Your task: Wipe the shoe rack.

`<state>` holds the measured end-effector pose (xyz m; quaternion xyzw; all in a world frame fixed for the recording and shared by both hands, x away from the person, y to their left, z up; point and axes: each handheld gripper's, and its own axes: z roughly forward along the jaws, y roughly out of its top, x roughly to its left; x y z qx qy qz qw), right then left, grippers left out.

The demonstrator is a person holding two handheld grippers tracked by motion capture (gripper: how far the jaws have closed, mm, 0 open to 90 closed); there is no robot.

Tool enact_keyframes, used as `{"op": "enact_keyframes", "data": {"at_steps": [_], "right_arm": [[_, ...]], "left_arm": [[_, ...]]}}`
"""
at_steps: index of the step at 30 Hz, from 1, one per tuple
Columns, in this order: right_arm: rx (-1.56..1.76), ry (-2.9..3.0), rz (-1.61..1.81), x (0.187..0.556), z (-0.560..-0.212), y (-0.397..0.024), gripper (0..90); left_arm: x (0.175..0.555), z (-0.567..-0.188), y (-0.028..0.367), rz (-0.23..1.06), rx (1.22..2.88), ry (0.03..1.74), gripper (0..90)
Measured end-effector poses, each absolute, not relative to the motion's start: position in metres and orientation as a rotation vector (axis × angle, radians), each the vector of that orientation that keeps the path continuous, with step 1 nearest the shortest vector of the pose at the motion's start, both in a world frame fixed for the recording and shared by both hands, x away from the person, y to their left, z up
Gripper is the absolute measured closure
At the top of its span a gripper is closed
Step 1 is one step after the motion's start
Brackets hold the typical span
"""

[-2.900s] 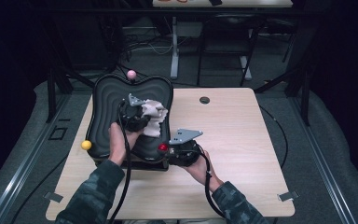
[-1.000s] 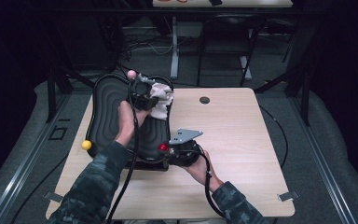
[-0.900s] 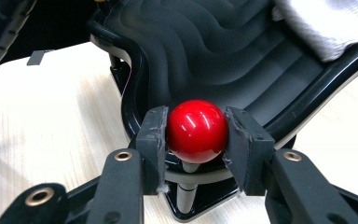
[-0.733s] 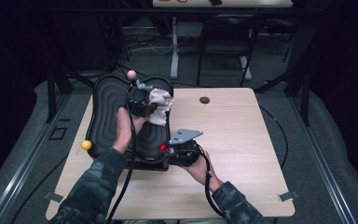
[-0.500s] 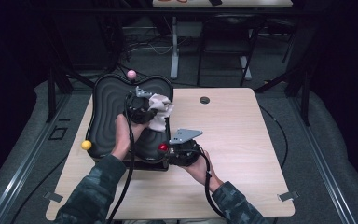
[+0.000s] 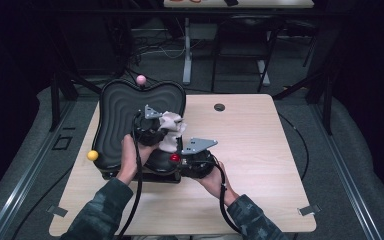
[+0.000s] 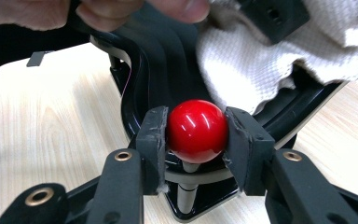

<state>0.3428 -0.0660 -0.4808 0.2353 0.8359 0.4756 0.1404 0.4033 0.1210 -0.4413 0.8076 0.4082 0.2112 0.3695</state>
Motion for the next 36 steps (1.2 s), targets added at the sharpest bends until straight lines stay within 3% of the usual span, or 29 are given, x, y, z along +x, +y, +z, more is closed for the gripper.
{"op": "enact_keyframes", "data": {"at_steps": [32,36], "right_arm": [[0.697,2.388,1.38,0.34,-0.482,-0.066,59.2],[0.716,2.362,1.359,0.339,-0.482,-0.072,46.0]], "left_arm": [[0.359,-0.465,0.131,0.498,2.114,1.006,79.3],[0.358,-0.466,0.133,0.495,2.096,1.002,79.2]]}}
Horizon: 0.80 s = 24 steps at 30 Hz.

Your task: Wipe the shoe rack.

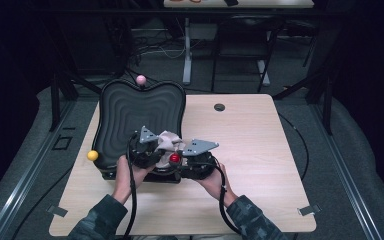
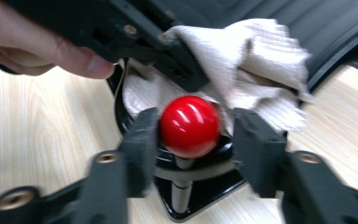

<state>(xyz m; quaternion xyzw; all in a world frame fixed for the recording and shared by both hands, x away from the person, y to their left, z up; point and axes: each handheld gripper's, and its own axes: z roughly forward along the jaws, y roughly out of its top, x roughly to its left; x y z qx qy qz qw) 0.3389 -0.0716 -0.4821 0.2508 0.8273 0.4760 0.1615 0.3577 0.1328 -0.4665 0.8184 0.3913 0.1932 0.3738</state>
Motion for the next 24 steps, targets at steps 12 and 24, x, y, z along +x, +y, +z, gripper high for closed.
{"op": "enact_keyframes", "data": {"at_steps": [12,24], "right_arm": [[0.849,2.339,1.332,0.344,-0.494,-0.11,24.0],[0.93,2.327,1.267,0.345,-0.505,-0.128,19.3]], "left_arm": [[0.35,-0.45,0.145,0.472,2.04,1.004,79.7],[0.325,-0.408,0.138,0.467,2.0,0.896,79.9]]}}
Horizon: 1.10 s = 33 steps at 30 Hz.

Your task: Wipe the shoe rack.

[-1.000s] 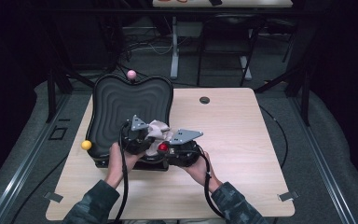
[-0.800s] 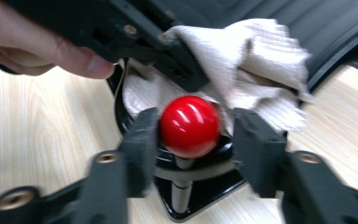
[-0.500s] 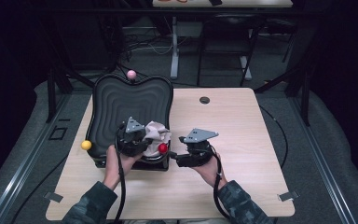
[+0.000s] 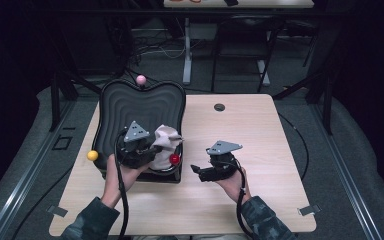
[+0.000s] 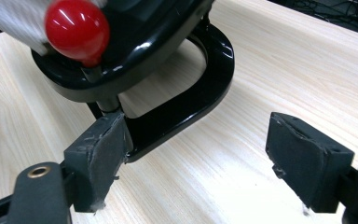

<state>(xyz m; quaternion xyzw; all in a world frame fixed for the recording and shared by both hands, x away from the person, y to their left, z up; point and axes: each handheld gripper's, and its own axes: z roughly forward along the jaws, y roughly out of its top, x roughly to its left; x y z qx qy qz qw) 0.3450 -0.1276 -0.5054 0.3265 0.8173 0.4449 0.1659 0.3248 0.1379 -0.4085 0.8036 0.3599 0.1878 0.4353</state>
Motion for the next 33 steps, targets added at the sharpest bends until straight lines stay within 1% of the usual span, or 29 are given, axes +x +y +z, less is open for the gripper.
{"op": "enact_keyframes", "data": {"at_steps": [3,6,15,23,28,31,33], "right_arm": [[0.94,2.332,1.254,0.346,-0.507,-0.13,19.6],[0.955,2.337,1.237,0.348,-0.51,-0.133,19.8],[0.97,2.337,1.223,0.35,-0.512,-0.134,20.2],[0.979,2.352,1.215,0.352,-0.513,-0.135,21.0],[0.966,2.353,1.218,0.351,-0.513,-0.132,21.0],[0.963,2.354,1.218,0.352,-0.513,-0.132,21.0],[0.963,2.354,1.218,0.352,-0.513,-0.132,21.0]], "left_arm": [[0.319,-0.4,0.13,0.446,1.999,0.851,79.8],[0.317,-0.399,0.121,0.427,2.019,0.825,79.8],[0.334,-0.434,0.105,0.376,2.083,0.861,79.6],[0.336,-0.435,0.111,0.399,2.078,0.865,79.7],[0.341,-0.441,0.12,0.434,2.085,0.919,79.9],[0.344,-0.45,0.128,0.439,2.109,0.956,79.9],[0.345,-0.451,0.133,0.439,2.096,0.974,79.8]]}}
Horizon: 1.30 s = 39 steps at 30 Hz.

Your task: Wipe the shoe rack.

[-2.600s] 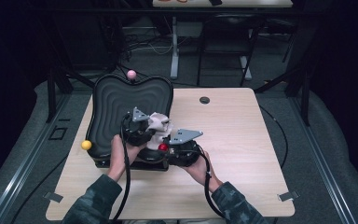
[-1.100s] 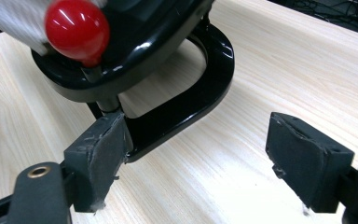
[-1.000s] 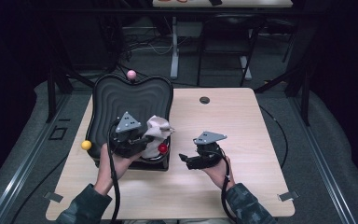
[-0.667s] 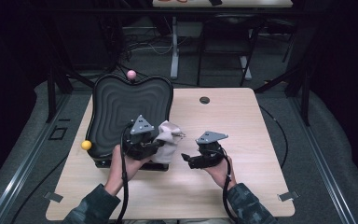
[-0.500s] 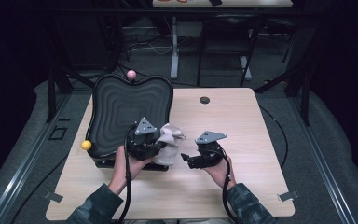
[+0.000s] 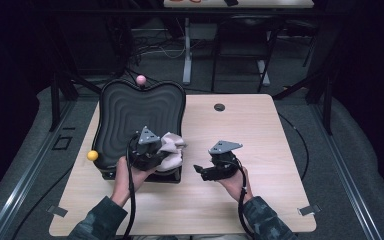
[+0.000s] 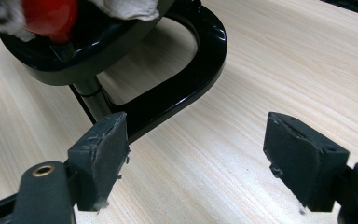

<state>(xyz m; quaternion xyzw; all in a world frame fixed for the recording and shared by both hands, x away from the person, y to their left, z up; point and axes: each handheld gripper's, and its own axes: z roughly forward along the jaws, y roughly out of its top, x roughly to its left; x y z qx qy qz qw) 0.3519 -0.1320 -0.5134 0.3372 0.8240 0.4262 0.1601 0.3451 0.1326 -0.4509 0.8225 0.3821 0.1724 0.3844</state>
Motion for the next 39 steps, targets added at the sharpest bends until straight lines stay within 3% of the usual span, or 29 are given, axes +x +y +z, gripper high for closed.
{"op": "enact_keyframes", "data": {"at_steps": [9,16,29,39], "right_arm": [[0.967,2.355,1.208,0.352,-0.512,-0.133,21.1],[0.955,2.353,1.215,0.351,-0.512,-0.131,21.4],[0.941,2.343,1.238,0.35,-0.507,-0.129,23.3],[0.882,2.334,1.341,0.344,-0.488,-0.114,29.4]], "left_arm": [[0.327,-0.425,0.132,0.419,2.011,0.895,79.7],[0.33,-0.439,0.121,0.407,2.043,0.89,79.7],[0.332,-0.456,0.153,0.519,2.026,1.023,79.8],[0.321,-0.47,0.158,0.504,2.015,1.057,79.7]]}}
